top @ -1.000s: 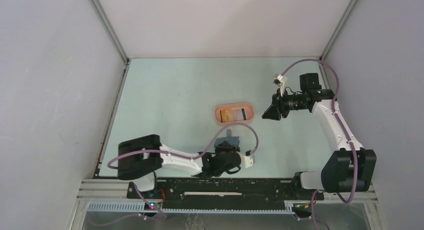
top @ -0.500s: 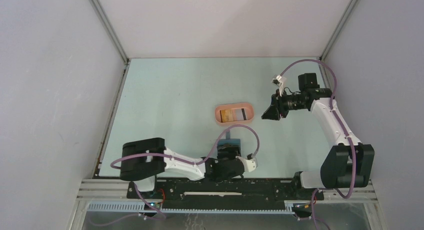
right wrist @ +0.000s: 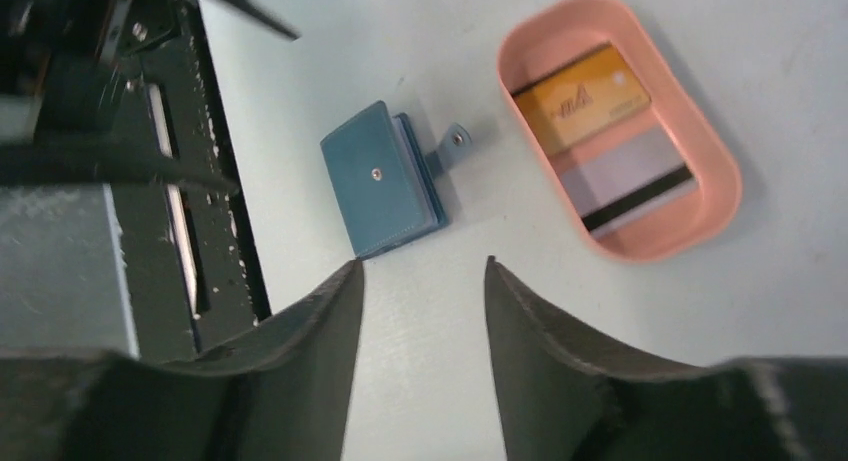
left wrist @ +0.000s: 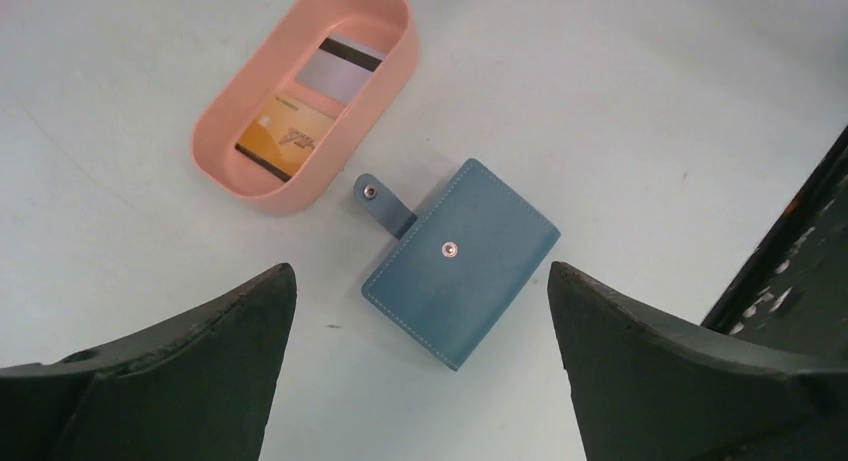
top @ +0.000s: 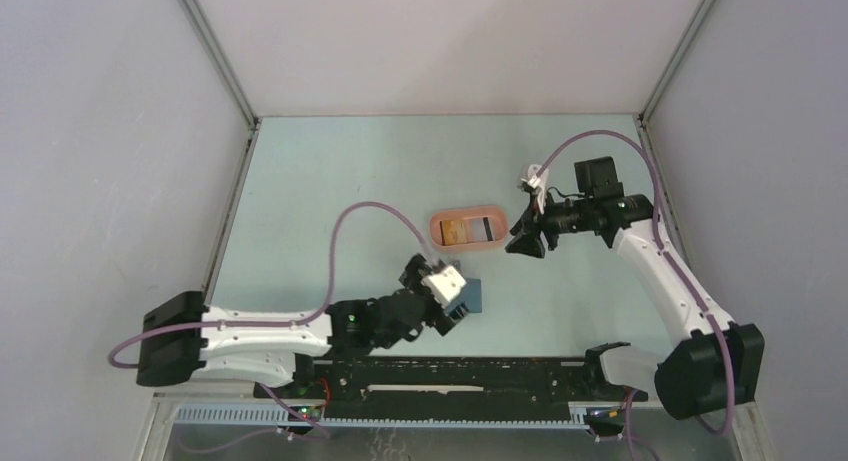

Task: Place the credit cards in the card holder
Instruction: Close the card holder at the center of the board.

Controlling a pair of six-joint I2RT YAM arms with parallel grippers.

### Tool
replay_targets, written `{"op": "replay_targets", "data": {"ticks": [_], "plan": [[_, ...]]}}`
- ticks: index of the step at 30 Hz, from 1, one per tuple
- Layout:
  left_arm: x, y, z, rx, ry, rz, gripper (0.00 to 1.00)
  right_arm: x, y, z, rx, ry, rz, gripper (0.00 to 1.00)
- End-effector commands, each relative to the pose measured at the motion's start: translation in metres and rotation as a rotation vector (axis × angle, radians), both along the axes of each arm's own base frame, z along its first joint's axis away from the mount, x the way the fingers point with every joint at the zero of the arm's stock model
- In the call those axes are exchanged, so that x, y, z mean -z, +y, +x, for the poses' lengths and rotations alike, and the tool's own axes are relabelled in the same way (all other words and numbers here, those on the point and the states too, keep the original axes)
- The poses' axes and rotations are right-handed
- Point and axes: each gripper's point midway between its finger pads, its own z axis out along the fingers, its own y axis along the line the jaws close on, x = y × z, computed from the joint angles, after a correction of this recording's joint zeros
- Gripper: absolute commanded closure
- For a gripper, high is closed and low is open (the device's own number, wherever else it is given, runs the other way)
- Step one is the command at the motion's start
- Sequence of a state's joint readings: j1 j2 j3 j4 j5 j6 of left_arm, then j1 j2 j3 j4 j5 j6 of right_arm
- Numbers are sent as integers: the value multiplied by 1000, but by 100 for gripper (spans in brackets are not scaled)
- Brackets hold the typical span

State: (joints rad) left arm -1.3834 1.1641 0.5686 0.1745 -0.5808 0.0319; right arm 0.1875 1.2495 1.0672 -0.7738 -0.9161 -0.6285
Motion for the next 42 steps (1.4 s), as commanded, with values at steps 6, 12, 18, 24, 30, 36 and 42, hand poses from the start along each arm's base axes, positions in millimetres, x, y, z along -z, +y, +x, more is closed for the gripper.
{"op": "replay_targets", "data": {"ticks": [6,12,18,24,30,36,42], "plan": [[-13,7,5,26,452,-576,6,11,45,-14,-380,-213,56,24],[8,-10,2,63,581,-588,48,61,77,2,-388,-84,-50,29],[45,-14,13,11,665,-538,65,98,85,9,-405,65,-151,45],[78,-10,21,-53,734,-499,76,115,83,17,-368,94,-257,57],[95,-6,21,-80,778,-482,83,132,84,21,-372,58,-352,58],[107,-1,18,-104,805,-469,88,137,93,25,-389,35,-384,53],[112,3,14,-120,835,-495,92,135,100,27,-442,-14,-372,42]]}}
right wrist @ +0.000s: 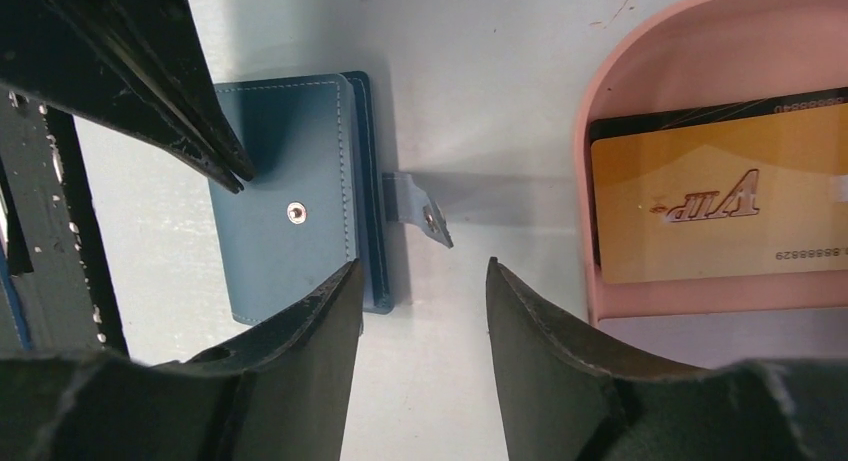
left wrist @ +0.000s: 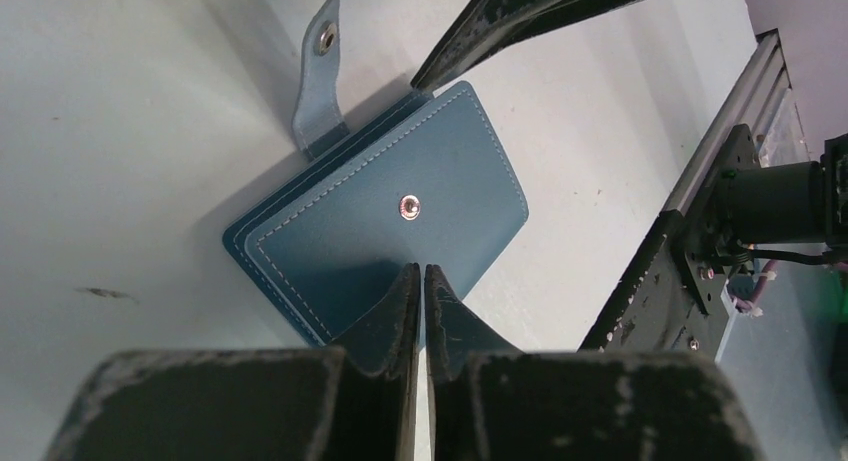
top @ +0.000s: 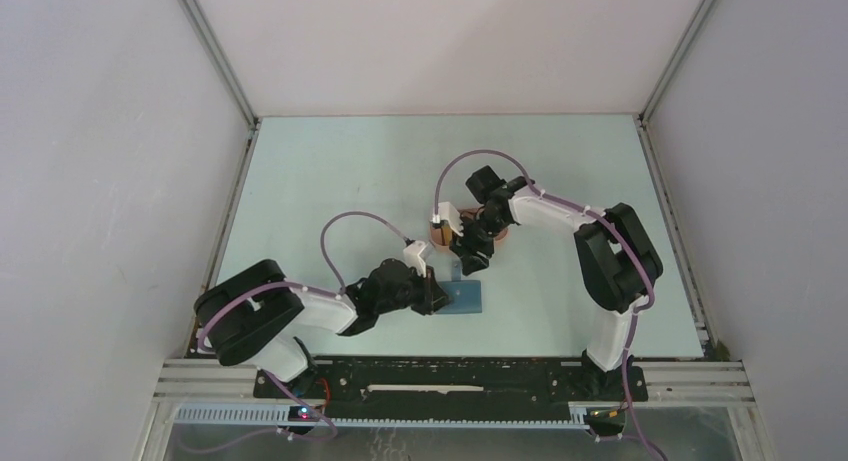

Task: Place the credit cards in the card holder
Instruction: Close the card holder at the center of the board.

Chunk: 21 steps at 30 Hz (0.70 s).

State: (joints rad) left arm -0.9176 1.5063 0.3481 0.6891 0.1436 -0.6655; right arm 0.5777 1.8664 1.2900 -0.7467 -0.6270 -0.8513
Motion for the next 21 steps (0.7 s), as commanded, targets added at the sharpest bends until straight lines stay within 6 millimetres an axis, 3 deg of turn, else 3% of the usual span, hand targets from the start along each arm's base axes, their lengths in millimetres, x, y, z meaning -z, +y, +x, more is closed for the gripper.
{"op": "replay_targets", "data": {"ticks": [1,10,21], "plan": [[9,8,-6,-15,44,-21,93,-13,11,12,-56,-80,35,41],[9,10,-10,-28,73,-83,94,-17,21,10,-178,-102,88,40],[12,11,-11,-34,102,-123,95,-16,24,3,-248,-61,90,54]]}}
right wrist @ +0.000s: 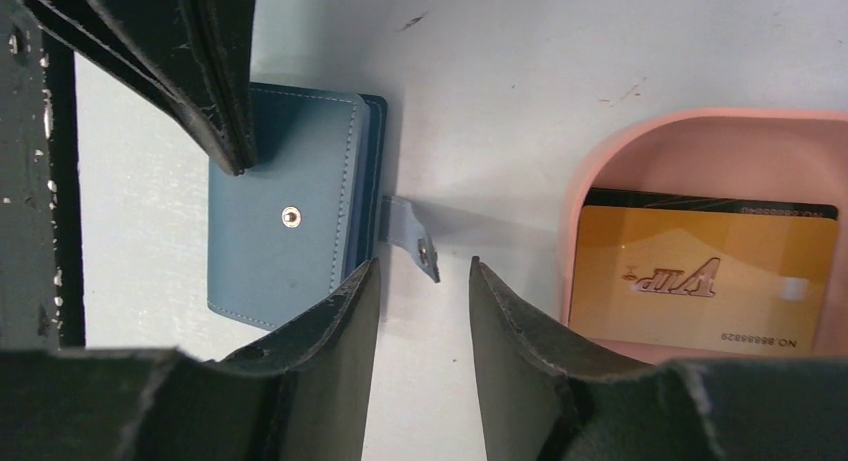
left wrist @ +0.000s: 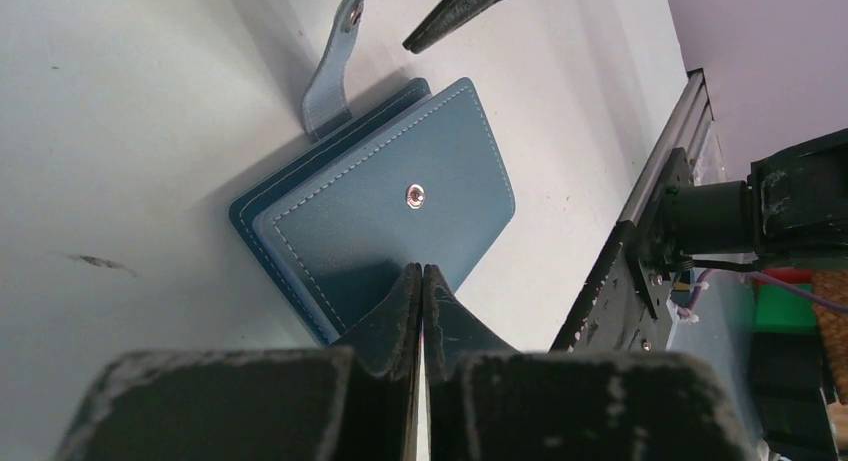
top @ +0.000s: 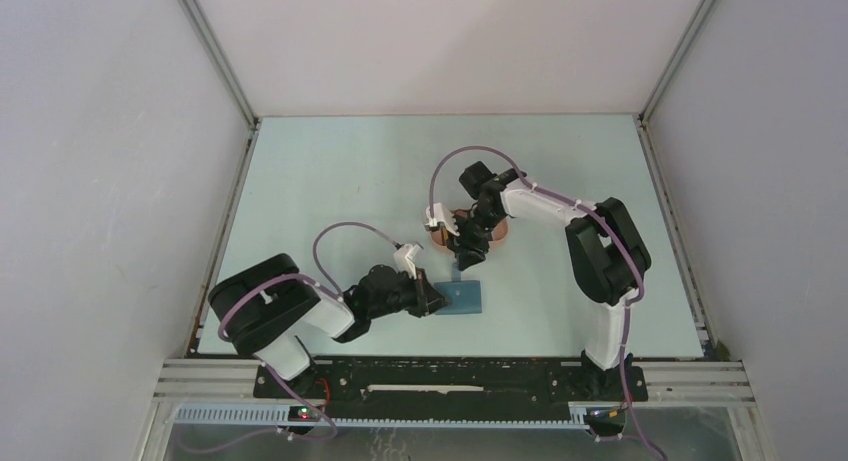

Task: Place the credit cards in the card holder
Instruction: Close the card holder at the center of the board.

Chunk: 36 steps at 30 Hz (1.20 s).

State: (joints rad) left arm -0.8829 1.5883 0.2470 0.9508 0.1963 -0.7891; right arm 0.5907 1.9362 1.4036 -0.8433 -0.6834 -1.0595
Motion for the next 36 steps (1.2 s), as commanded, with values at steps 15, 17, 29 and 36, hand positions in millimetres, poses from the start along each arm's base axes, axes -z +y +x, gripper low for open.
{"op": "replay_targets", "data": {"ticks": [15,17,29,36], "plan": [[10,6,-6,7,48,-14,96,-9,10,-6,-82,16,31,75],[9,5,-6,9,50,-18,96,-9,11,-7,-84,19,31,76],[12,6,-5,-5,73,-26,96,-12,9,-11,-89,32,33,100],[20,9,-3,-43,127,-16,100,-26,4,-26,-80,17,79,100]]}}
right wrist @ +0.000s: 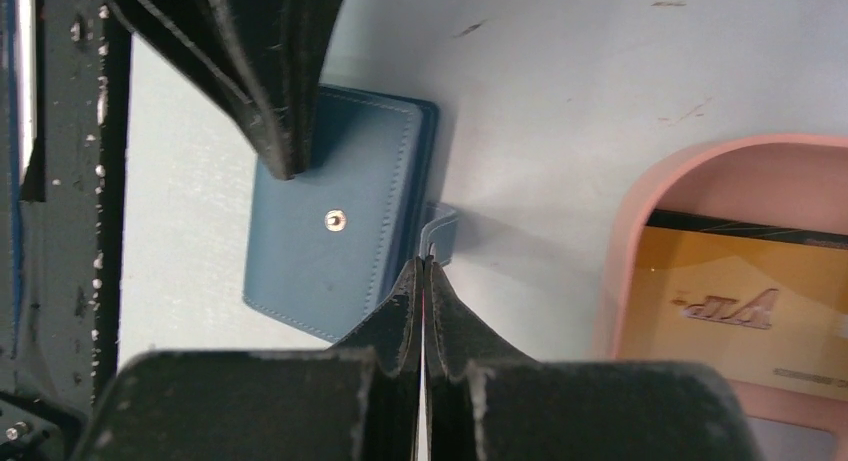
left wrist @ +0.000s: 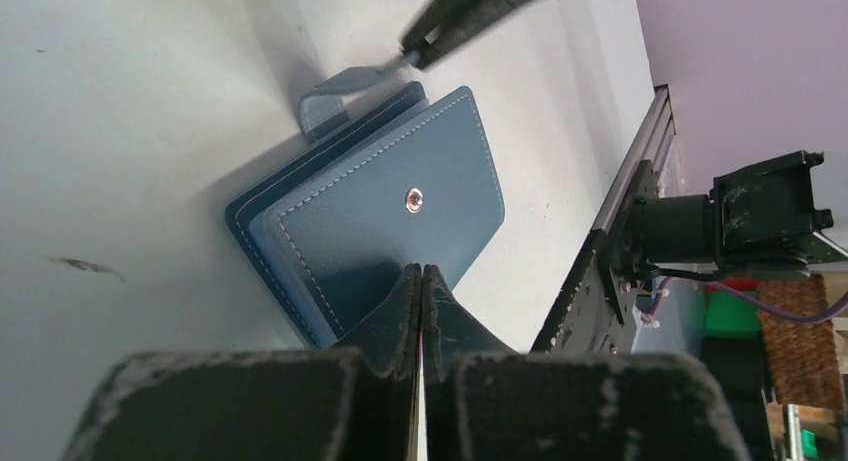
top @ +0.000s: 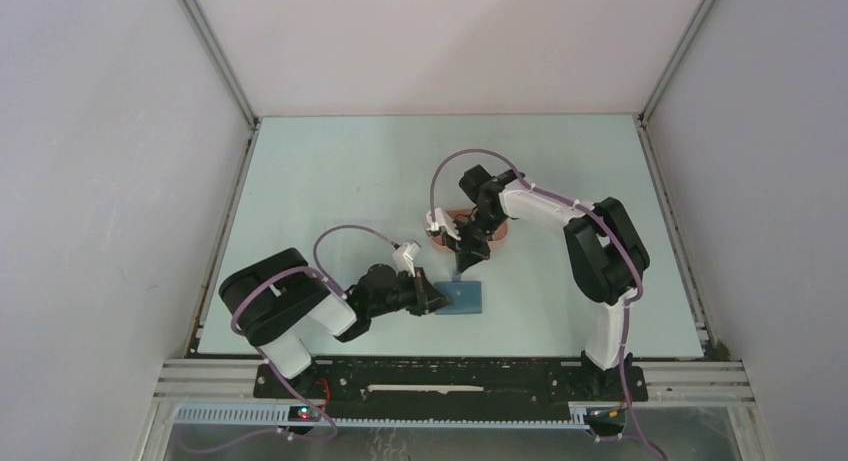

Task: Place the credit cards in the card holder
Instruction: Close the card holder at the center of the board.

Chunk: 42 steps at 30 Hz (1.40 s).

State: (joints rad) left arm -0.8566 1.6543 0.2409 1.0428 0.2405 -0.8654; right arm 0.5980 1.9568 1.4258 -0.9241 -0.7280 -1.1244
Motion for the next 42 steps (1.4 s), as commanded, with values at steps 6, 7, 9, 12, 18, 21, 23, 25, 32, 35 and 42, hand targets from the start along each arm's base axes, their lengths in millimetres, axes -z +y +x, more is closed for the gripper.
{"op": "replay_targets", "data": {"ticks": [6,7,9,12,18,21,23,25,32,35,42], "plan": [[28,14,-5,-55,122,48,100,-24,2,-29,-32,-45,84,100],[29,15,-5,-59,128,46,100,-23,1,-31,-32,-51,85,100],[31,15,-5,-63,139,46,100,-22,2,-34,-32,-59,87,100],[32,15,-5,-65,149,43,100,-19,4,-39,-37,-82,74,100],[35,16,-6,-73,167,38,100,-8,1,-50,-56,-109,23,100],[35,15,-6,-73,173,31,100,-1,-1,-53,-60,-113,-3,100],[35,15,-6,-73,174,26,100,2,-3,-53,-59,-117,-17,100],[35,15,-6,-75,176,24,100,4,-4,-51,-55,-128,-22,100],[34,15,-6,-75,178,16,100,3,-7,-46,-56,-173,-32,100],[35,15,-7,-73,181,18,100,1,-9,-48,-66,-183,-27,100],[35,14,-7,-74,184,13,100,2,-6,-59,-96,-164,-18,100]]}}
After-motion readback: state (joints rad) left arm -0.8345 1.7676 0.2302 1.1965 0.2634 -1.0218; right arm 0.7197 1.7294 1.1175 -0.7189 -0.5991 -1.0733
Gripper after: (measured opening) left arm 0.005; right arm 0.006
